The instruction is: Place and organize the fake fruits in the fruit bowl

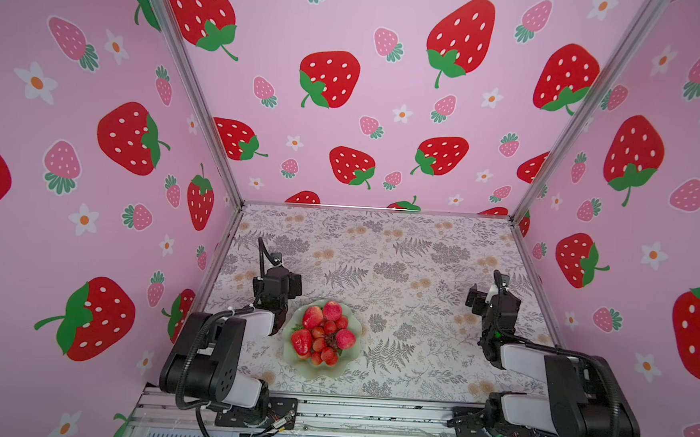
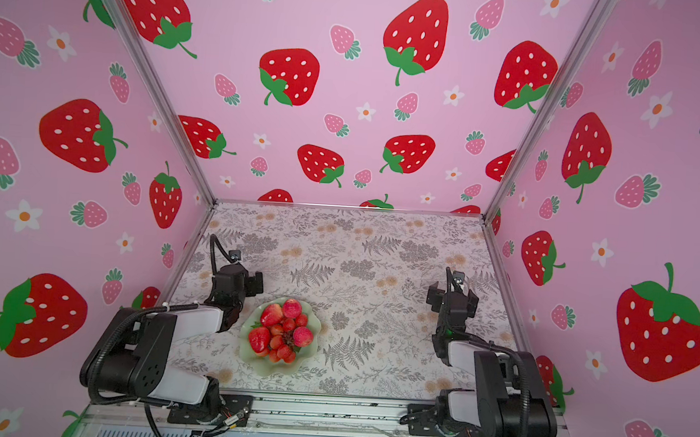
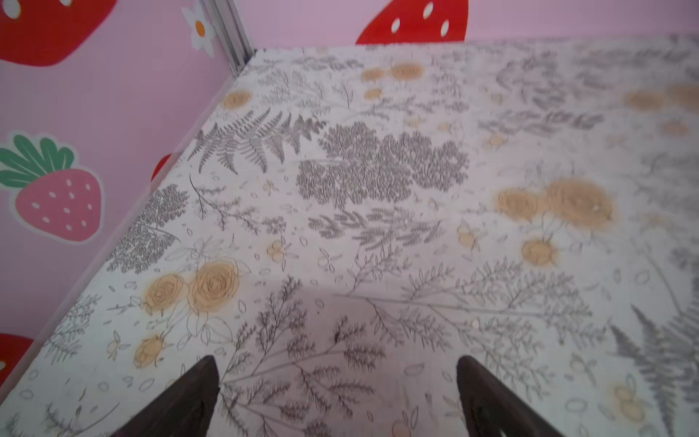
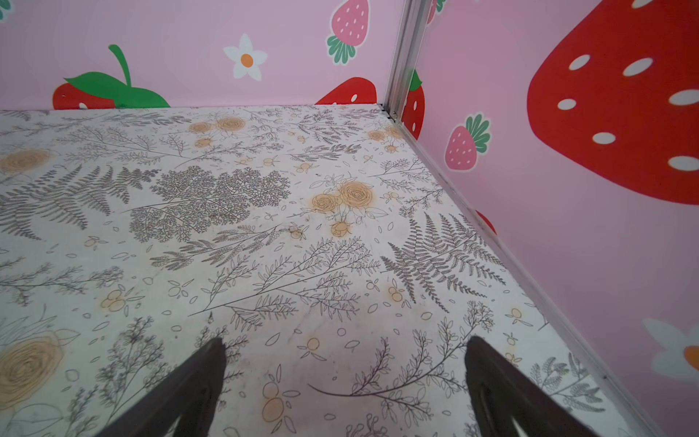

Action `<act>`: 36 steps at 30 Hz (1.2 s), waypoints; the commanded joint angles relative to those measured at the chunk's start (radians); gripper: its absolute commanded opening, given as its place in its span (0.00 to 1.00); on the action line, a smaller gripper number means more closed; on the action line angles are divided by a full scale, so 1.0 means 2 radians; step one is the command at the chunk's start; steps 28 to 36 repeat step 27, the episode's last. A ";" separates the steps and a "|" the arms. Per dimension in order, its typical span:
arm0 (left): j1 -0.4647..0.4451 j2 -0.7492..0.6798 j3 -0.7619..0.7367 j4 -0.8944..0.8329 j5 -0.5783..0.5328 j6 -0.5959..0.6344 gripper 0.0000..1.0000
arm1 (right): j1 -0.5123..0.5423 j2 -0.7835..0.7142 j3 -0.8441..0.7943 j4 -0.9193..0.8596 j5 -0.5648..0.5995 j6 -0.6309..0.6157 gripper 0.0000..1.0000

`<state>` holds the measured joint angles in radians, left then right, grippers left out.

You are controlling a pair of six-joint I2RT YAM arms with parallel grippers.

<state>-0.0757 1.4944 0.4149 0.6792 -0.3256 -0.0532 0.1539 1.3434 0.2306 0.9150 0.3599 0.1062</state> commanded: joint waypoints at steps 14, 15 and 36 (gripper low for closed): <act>0.021 0.025 0.006 0.066 0.014 -0.017 0.99 | -0.030 0.111 0.021 0.158 -0.162 -0.055 0.99; 0.021 0.025 0.006 0.065 0.013 -0.017 0.99 | -0.030 0.116 0.018 0.170 -0.162 -0.054 0.99; 0.021 0.026 0.006 0.065 0.015 -0.017 0.99 | -0.030 0.114 0.019 0.166 -0.162 -0.055 0.99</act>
